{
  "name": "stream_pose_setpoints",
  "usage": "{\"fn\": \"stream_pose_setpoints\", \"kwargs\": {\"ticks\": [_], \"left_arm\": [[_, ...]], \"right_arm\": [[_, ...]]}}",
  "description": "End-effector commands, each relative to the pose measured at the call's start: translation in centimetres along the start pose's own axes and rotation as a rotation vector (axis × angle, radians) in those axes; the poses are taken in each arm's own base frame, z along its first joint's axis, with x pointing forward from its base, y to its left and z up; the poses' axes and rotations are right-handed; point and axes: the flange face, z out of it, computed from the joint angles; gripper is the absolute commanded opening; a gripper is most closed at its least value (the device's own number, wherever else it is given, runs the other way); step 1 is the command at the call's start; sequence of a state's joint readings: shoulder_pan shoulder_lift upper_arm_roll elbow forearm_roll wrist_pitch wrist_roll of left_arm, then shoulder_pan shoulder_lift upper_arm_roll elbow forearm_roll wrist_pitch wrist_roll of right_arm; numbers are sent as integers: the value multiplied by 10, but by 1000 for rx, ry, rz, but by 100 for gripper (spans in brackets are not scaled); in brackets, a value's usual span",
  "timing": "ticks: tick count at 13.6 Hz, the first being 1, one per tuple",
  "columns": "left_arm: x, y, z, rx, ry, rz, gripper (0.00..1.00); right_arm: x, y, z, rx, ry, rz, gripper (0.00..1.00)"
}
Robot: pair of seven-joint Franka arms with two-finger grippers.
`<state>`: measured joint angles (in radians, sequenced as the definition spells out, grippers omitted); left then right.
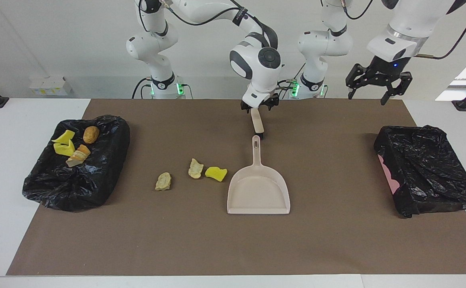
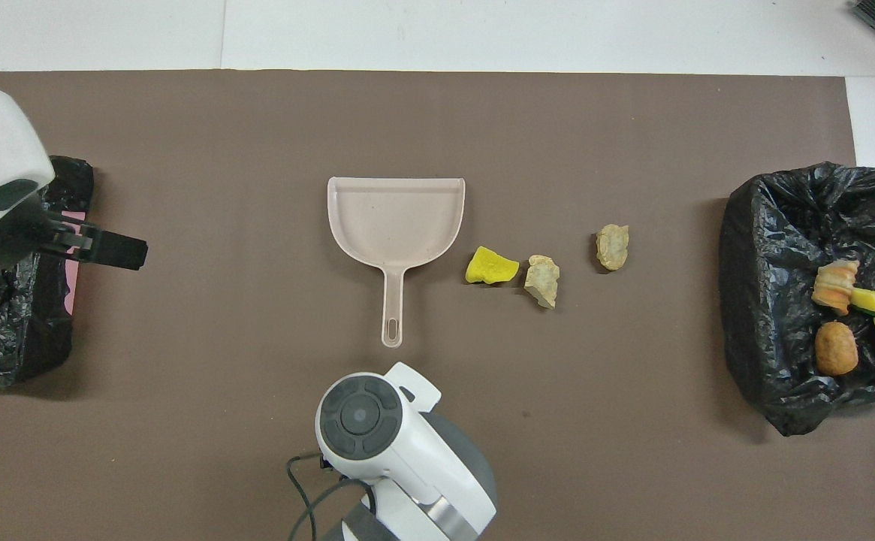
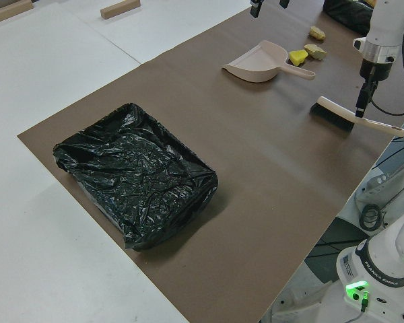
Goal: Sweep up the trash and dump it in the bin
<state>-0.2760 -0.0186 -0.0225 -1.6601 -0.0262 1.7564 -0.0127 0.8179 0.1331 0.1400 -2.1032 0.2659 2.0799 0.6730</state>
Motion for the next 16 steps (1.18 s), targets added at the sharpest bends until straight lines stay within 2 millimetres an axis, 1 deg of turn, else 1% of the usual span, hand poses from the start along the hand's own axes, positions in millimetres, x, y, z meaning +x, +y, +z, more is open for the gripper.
{"fn": "stream_pose_setpoints", "kwargs": {"ticks": [1, 3, 4, 5, 6, 7, 8, 9, 10, 12, 13, 15, 16], "left_arm": [[0, 26, 35, -1, 11, -20, 100], [9, 53, 62, -6, 0, -38, 100], [14, 71, 80, -10, 2, -62, 100], [16, 84, 94, -14, 6, -77, 100], [13, 97, 105, -15, 2, -73, 100], [13, 114, 126, -12, -20, -69, 100], [16, 133, 147, -9, -25, -87, 100], [19, 145, 162, -15, -11, -129, 100], [19, 157, 174, -19, -8, -147, 100], [16, 179, 199, -15, -28, -152, 100], [15, 185, 212, -16, -28, -163, 100], [3, 184, 227, -10, -42, -167, 100], [-2, 192, 238, -9, -48, -152, 100]], "right_arm": [[-22, 11, 15, 18, -23, 40, 92], [-34, 4, 24, 5, -37, 44, 83], [-36, 3, 26, 14, -48, 67, 80], [-37, 2, 27, 23, -57, 81, 77], [-37, 2, 27, 25, -58, 84, 72], [-37, 2, 27, 25, -60, 85, 64], [-36, 2, 28, 27, -60, 87, 44], [-36, 1, 28, 29, -56, 86, 14], [-34, 0, 27, 39, -44, 90, 0], [-32, 0, 27, 34, -52, 104, 0], [-31, 2, 26, 31, -57, 118, 0], [-26, 10, 17, 28, -68, 159, 0], [-24, 21, 10, 16, -87, 181, 0]]}}
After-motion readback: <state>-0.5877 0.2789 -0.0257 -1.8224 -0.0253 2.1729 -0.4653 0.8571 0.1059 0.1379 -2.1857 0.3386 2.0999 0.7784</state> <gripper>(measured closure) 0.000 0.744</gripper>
